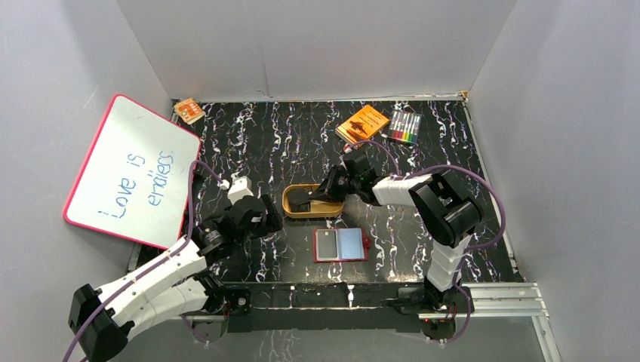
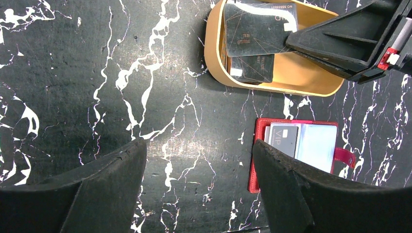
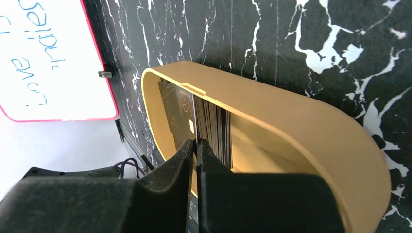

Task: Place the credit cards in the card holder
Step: Pick up the credit card from the storage box.

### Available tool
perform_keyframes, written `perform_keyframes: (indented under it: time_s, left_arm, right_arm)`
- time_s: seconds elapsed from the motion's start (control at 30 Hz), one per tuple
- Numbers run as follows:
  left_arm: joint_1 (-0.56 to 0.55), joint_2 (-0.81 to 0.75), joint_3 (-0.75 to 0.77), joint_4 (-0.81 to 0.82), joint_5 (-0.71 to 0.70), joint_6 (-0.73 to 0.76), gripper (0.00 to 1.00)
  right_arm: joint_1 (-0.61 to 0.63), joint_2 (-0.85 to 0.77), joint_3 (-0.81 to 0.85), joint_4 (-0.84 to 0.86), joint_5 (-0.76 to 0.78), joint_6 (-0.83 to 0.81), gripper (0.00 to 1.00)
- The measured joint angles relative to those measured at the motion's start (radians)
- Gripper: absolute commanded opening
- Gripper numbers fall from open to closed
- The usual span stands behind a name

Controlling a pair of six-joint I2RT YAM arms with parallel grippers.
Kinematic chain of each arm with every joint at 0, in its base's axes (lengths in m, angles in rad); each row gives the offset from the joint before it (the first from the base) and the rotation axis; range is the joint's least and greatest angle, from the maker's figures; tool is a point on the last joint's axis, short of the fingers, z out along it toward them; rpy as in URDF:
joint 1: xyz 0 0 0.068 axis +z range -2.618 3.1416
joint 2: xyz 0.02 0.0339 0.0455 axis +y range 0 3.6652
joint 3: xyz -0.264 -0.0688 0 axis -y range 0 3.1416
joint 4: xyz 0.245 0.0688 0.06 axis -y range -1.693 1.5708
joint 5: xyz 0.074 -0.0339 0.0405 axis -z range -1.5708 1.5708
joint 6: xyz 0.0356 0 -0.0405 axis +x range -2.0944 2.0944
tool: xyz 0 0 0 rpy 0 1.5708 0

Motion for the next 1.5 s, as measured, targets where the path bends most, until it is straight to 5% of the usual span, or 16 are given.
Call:
perform_keyframes:
  time_s: [0.1,0.47,0.87,1.1,1.33,1.5]
  left_arm:
    - [0.000,0.000,0.000,0.000,0.000,0.000,0.77]
    - [0.000,-0.032,0.006,-0.027,-0.016,0.000,0.77]
    - [0.000,-0.101,0.294,-0.023,-0.069,0.176,0.81]
    - [0.002,-0.072,0.362,0.183,0.382,0.397,0.81]
    - [0.002,0.064,0.422,0.272,0.839,0.470,0.80]
    - [0.002,0.116,0.431,0.277,1.067,0.476,0.66]
  right_arm:
    - [0.000,0.000,0.000,0.011,-0.010,0.005,0.00]
    - [-0.001,-0.161,-0.025,-0.037,-0.016,-0.009,0.00]
    - [-0.014,-0.559,0.153,-0.511,-0.108,-0.388,0.00]
    - [-0.014,-0.780,0.200,-0.784,-0.240,-0.642,0.00]
    - [-0.014,-0.889,0.219,-0.852,-0.421,-0.737,0.00]
    - [-0.014,-0.888,0.237,-0.855,-0.500,-0.763,0.00]
